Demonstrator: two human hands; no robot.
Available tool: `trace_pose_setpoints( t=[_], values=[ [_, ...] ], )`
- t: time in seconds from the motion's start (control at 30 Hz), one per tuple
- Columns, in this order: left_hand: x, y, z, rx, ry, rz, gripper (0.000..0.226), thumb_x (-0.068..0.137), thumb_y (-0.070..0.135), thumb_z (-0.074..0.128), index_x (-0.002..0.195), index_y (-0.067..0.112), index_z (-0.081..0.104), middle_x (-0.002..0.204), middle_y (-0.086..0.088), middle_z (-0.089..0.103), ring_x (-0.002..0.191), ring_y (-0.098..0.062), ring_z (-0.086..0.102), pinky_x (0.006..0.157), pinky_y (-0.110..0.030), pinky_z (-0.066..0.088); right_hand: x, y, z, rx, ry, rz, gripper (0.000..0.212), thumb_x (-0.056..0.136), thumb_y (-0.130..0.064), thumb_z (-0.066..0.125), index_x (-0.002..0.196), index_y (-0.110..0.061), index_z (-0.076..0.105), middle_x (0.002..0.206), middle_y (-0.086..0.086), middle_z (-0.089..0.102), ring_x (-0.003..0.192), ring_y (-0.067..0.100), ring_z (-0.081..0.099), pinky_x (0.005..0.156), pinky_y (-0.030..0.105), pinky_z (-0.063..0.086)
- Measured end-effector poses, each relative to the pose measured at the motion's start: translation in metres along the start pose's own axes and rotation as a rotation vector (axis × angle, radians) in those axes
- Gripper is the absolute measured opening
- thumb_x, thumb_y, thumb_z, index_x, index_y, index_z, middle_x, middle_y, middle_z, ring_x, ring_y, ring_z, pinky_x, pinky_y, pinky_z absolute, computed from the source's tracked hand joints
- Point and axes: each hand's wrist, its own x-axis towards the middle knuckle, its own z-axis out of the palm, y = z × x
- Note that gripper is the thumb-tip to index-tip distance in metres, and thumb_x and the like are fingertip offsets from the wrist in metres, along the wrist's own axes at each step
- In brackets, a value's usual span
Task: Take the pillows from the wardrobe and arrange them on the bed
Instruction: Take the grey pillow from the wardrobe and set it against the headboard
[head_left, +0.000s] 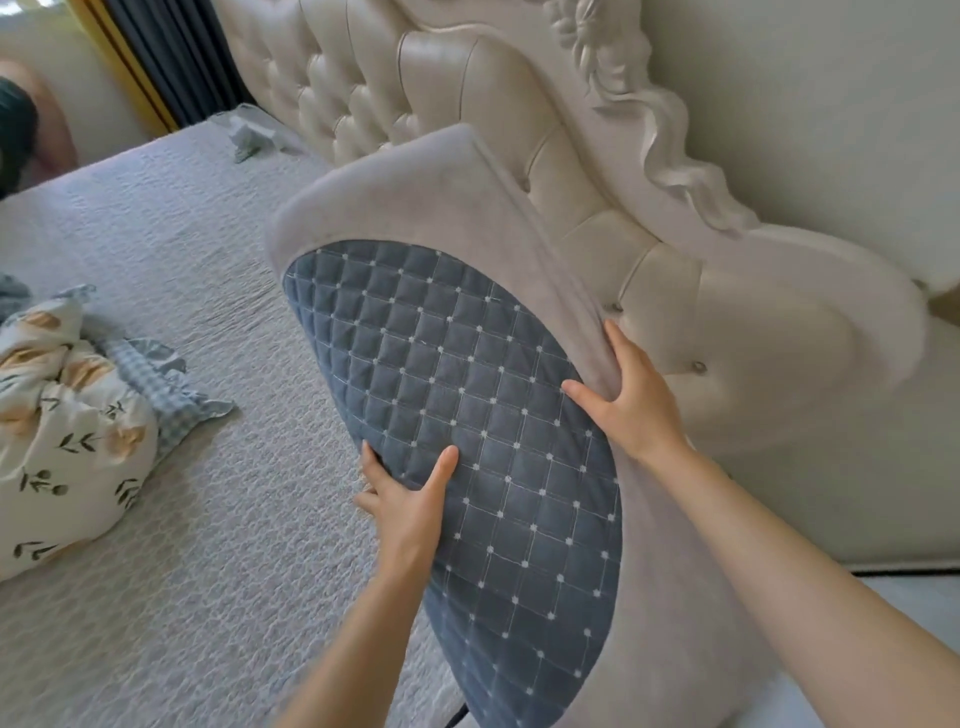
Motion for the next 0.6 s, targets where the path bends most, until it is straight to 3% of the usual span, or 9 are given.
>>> trace_pose_setpoints(
  t=[0.17, 0.27, 0.43, 0.6],
  values=[
    [0.047, -0.003, 0.041, 0.034, 0.101, -0.091, 0.114, 0.061, 0.067, 0.078, 0.147, 0.051, 0.006, 0.132, -0.001, 0.023, 0.099, -0.025, 0.042, 0.094, -0.049, 0.042, 0.072, 0.036, 0.035, 0.026, -0.139, -0.05, 0.088, 0.076, -0.057, 0.068, 0.149, -0.032, 0.025, 0.154, -0.005, 0.033, 0.137, 0.021, 0.037, 0.108, 0.041, 0.034],
    [0.074, -0.009, 0.064, 0.04, 0.162, -0.151, 0.114, 0.063, 0.066, 0.078, 0.148, 0.05, 0.004, 0.144, -0.004, 0.02, 0.103, -0.022, 0.037, 0.1, -0.054, 0.039, 0.112, 0.055, 0.06, 0.035, -0.256, -0.085, 0.085, 0.076, -0.056, 0.068, 0.148, -0.034, 0.028, 0.153, -0.004, 0.034, 0.137, 0.023, 0.037, 0.11, 0.044, 0.033],
    [0.119, -0.032, 0.091, -0.008, 0.241, -0.211, 0.112, 0.063, 0.064, 0.078, 0.149, 0.049, 0.007, 0.146, -0.004, 0.02, 0.106, -0.021, 0.037, 0.102, -0.05, 0.037, 0.166, 0.083, 0.105, 0.068, -0.361, -0.143, 0.081, 0.076, -0.049, 0.072, 0.145, -0.034, 0.034, 0.152, -0.003, 0.037, 0.137, 0.022, 0.038, 0.11, 0.046, 0.033],
    [0.174, -0.053, 0.108, -0.038, 0.292, -0.254, 0.111, 0.064, 0.062, 0.078, 0.15, 0.046, 0.011, 0.151, -0.009, 0.017, 0.122, -0.03, 0.041, 0.103, -0.051, 0.037, 0.218, 0.091, 0.154, 0.092, -0.436, -0.181, 0.074, 0.078, -0.039, 0.074, 0.144, -0.034, 0.039, 0.153, -0.001, 0.036, 0.142, 0.016, 0.029, 0.115, 0.04, 0.027]
  ],
)
